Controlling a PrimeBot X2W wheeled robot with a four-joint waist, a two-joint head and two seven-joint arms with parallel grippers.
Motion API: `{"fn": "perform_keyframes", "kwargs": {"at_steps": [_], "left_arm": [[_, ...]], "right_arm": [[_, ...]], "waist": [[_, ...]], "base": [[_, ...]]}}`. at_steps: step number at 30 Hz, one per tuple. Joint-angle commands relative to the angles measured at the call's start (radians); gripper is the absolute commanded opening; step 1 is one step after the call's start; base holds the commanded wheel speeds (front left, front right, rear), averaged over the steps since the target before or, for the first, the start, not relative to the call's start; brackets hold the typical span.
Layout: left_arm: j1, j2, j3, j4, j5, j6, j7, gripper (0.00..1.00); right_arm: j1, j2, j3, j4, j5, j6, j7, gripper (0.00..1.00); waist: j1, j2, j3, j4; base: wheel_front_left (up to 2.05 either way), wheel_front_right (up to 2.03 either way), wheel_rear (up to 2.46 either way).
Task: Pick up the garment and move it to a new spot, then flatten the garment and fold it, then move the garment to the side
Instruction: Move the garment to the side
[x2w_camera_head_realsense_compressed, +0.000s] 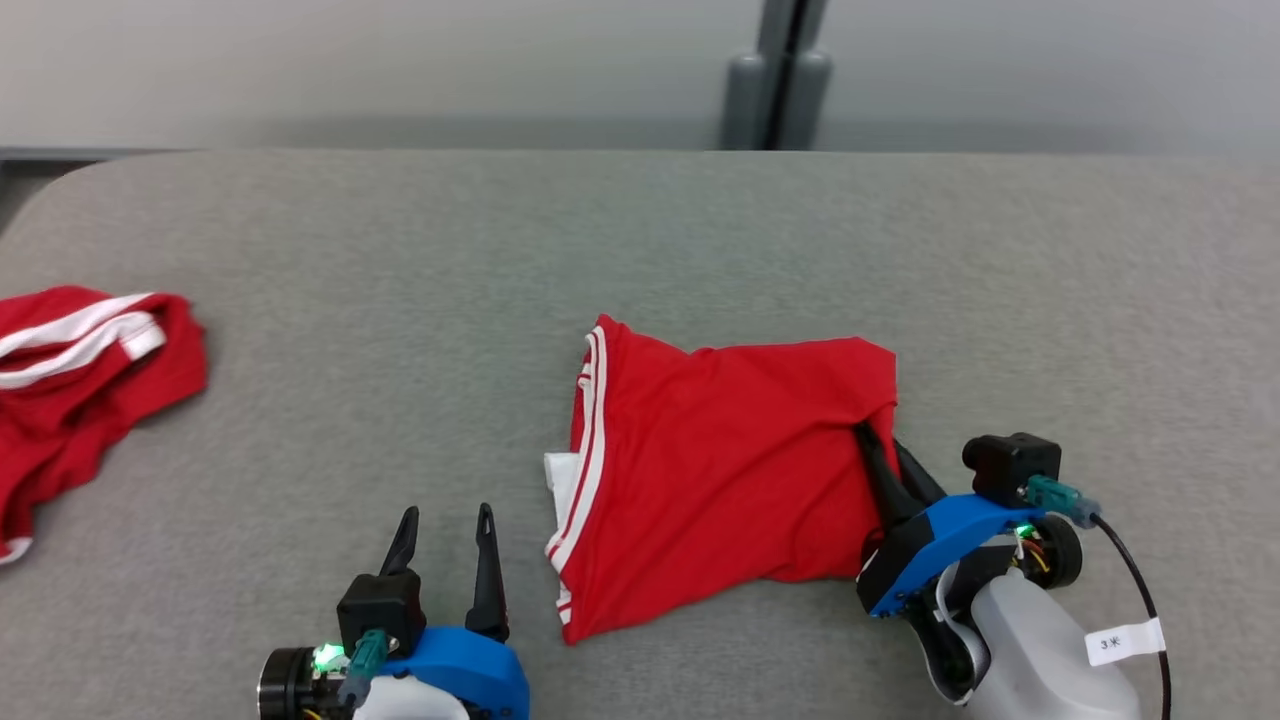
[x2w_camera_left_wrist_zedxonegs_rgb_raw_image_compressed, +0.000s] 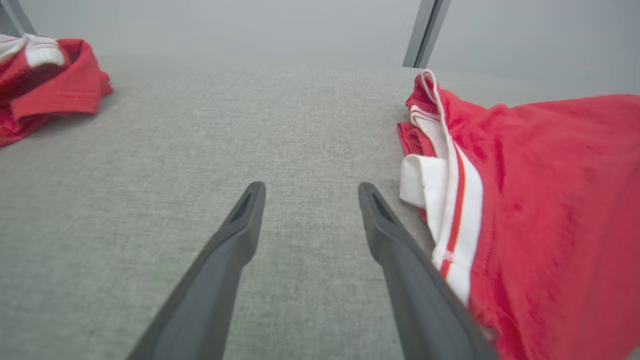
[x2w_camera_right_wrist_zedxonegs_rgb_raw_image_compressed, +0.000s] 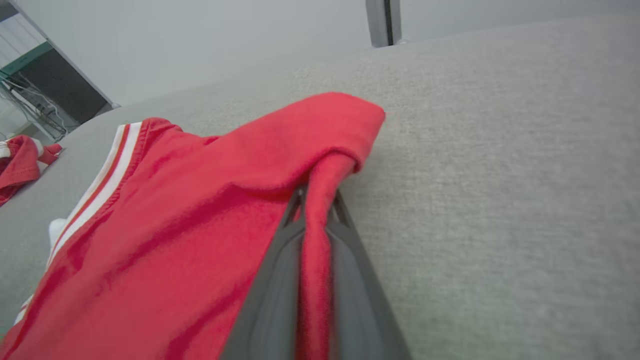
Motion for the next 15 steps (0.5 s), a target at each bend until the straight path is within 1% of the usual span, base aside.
{"fn": "perform_keyframes", "kwargs": {"at_steps": [1,5,8,12,15], "left_arm": [[-0.014,-0.001,-0.004,0.003,0.007,-0.005,-0.005,1.0],[-0.032,-0.001,-0.007,0.01,0.003,-0.008,-0.005,1.0],[-0.044,-0.001,-0.009,0.018,0.001,-0.012,-0.005,1.0],[-0.06,0.0,-0.014,0.026,0.002,-0.015,-0.004,1.0],[-0.071,0.0,-0.015,0.031,0.004,-0.015,-0.004,1.0]], "right_arm": [[0.021,-0.007,0.014,-0.015,0.012,0.0,0.0,0.0],[0.021,-0.006,0.066,-0.044,0.028,0.0,0.0,0.0],[0.02,-0.006,0.093,-0.058,0.039,0.0,0.0,0.0],[0.024,-0.006,0.12,-0.066,0.053,0.0,0.0,0.0],[0.024,-0.005,0.128,-0.073,0.062,0.0,0.0,0.0]], "waist": [[0.0002,0.0,-0.056,-0.095],[0.0002,0.0,-0.059,-0.228],[0.0002,0.0,-0.054,-0.311],[0.0002,0.0,-0.043,-0.402],[0.0002,0.0,-0.032,-0.455]], "base": [[0.0,0.0,0.0],[0.0,0.0,0.0],[0.0,0.0,0.0],[0.0,0.0,0.0],[0.0,0.0,0.0]]}}
